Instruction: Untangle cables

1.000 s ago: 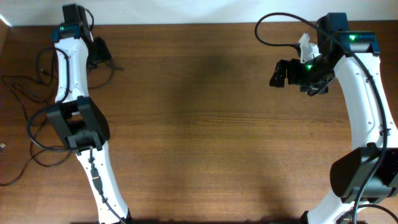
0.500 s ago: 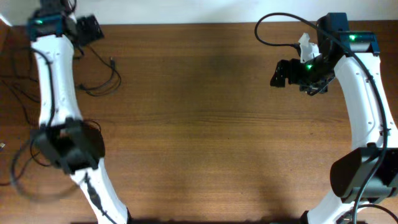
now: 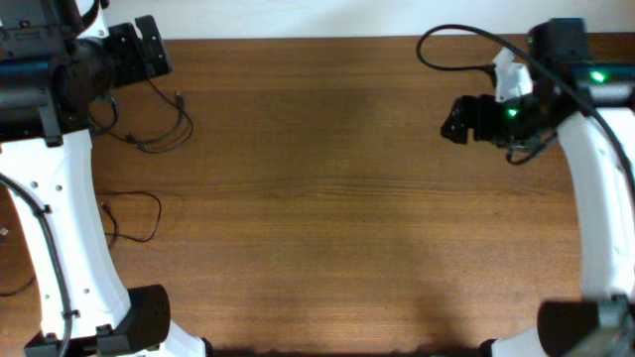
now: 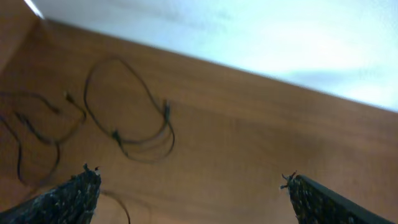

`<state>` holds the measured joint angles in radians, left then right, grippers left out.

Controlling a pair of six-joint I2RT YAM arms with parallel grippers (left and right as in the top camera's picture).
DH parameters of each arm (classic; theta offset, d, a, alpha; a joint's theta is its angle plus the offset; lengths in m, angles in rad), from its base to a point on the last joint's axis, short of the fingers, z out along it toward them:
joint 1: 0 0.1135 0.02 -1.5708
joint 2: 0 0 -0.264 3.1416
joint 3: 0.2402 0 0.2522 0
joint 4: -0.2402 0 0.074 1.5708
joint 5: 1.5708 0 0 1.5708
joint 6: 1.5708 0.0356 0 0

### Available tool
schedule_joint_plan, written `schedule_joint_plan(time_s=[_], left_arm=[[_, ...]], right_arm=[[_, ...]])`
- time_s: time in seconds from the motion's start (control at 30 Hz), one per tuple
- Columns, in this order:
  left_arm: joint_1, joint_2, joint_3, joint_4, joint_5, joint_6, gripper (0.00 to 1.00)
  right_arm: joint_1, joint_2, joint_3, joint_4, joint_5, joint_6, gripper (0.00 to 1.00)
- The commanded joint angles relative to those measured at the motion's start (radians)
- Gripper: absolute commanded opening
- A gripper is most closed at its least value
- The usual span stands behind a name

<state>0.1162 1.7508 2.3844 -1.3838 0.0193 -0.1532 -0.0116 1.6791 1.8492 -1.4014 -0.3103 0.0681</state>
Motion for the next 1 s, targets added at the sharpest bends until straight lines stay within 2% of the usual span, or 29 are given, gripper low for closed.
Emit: schedule_joint_plan(time_s=[0.0,0.07,0.2,0.3,0.67,0.77,0.83,0.9,0.97], left_arm=[[0.004,-0.012,0.000,-0.065,0.022,0.012,0.99],[0.004,-0.012,-0.001,-0.078,0.030,0.012,0.99],[0.005,-0.012,-0.001,-0.077,0.029,0.012,0.99],[0.004,-0.012,-0.001,-0.077,0.029,0.012,0.99],[0.005,-0.012,-0.001,-0.077,0.029,0.012,0.99],[0.004,-0.012,-0.001,-0.077,0.029,0.012,0.99],[0.004,-0.012,-0.001,-0.077,0.029,0.012,0.99],[0.004,-0.012,-0.001,-0.077,0.029,0.012,0.99],[0.004,-0.012,-0.001,-0.077,0.029,0.012,0.99]], right_arm=[[-0.001,-0.160,0.001,-0.035,0.009,-0.009,0.95],[-0.002,-0.228,0.001,-0.055,0.010,-0.009,0.99],[-0.002,-0.367,0.001,-0.099,0.009,-0.008,0.99],[-0.002,-0.405,0.001,-0.125,0.008,-0.008,0.99],[-0.002,-0.342,-0.002,-0.169,0.005,-0.008,0.99],[0.027,-0.362,-0.061,-0.027,0.020,-0.009,0.99],[0.055,-0.427,-0.183,0.151,0.056,-0.009,0.99],[0.065,-0.504,-0.336,0.319,0.061,-0.008,0.99],[0.083,-0.637,-0.566,0.517,0.061,-0.008,0.99]])
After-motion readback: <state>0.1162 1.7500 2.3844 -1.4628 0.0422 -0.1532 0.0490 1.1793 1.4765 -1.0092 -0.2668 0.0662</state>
